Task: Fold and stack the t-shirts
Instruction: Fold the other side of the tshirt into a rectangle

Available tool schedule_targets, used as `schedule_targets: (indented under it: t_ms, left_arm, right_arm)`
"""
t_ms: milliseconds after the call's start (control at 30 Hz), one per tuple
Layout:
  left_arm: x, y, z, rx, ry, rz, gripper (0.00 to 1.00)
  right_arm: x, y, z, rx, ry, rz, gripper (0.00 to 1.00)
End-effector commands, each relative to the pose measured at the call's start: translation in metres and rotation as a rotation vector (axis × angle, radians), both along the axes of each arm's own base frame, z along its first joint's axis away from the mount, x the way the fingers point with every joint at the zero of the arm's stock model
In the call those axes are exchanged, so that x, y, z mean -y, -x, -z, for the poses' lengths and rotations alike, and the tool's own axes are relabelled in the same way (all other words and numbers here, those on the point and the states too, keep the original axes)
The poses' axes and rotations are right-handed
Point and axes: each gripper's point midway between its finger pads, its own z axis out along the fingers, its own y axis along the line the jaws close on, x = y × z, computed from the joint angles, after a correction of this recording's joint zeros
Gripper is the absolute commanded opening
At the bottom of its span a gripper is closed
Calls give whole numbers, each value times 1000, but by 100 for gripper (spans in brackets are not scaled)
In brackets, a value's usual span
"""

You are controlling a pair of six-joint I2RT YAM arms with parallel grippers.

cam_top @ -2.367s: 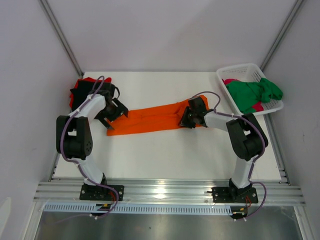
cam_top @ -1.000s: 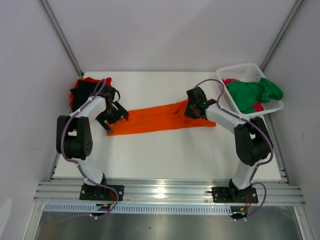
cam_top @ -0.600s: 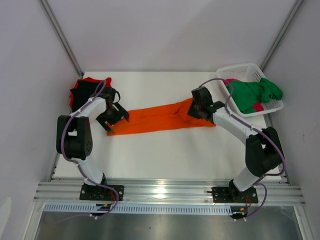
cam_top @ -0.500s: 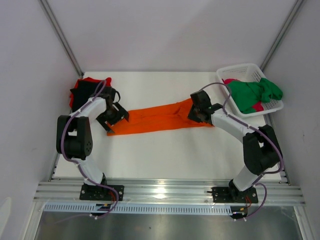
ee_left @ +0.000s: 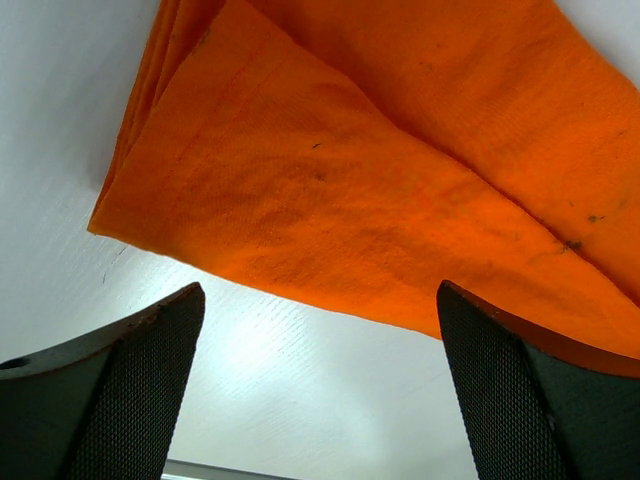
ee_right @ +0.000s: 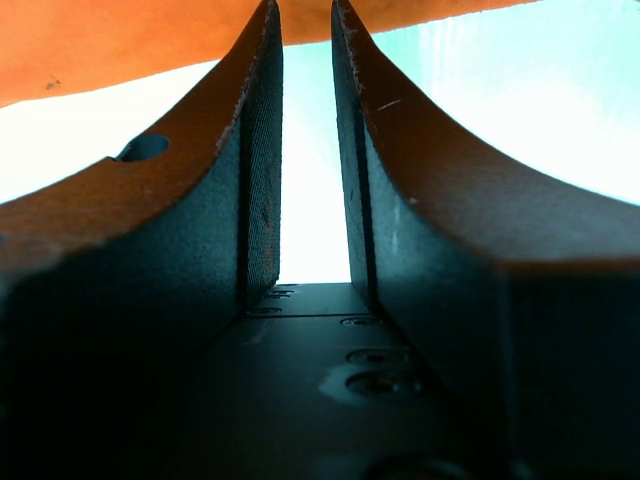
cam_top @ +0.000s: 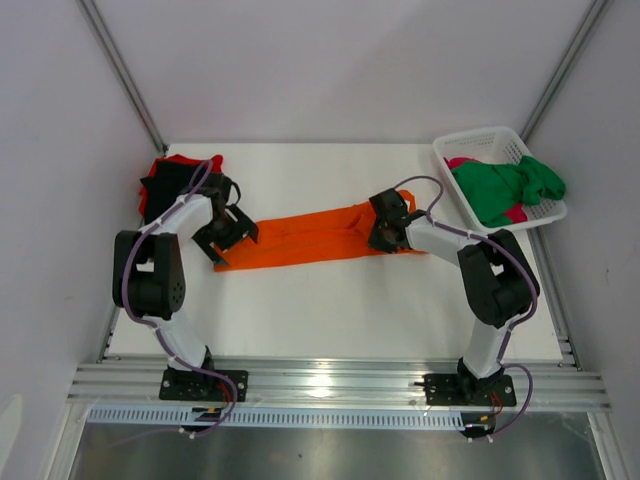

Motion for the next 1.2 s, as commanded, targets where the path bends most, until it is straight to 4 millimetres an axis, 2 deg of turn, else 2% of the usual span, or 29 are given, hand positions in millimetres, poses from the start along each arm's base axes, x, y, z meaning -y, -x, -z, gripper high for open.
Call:
schedule_targets:
  t_ms: [0,333,533,633,833,933,967,1167]
  left_arm:
    - [4,-4,-12,38,13,3,100]
    - [4,-3,-6,26,14,2,99]
    - [4,-3,-8,26,12,8,100]
    - [3,-3,-10,30,11,5,99]
    - [1,-7,-16,44,10,3,99]
    - [2,-8,-16,44,14,-1,100]
    - [2,-7,-14,40,13,1,99]
    - [1,-4,-10,27,11,0,100]
  right_arm:
    - [-12,-15,-15,54,-29,-12,25]
    - [-18,-20,-18,65,-35,-22,25]
    - [-21,-27,-9,53,-18,-34,25]
    - [-19,-27,2,26,9,-39,25]
    - [-14,-25,9,16,37,-42,25]
    - [-12,-26,13,13,48,-45,13]
    - [-13,-26,14,13,48,-48,2]
    - [-16,-31,10,31,42,-57,0]
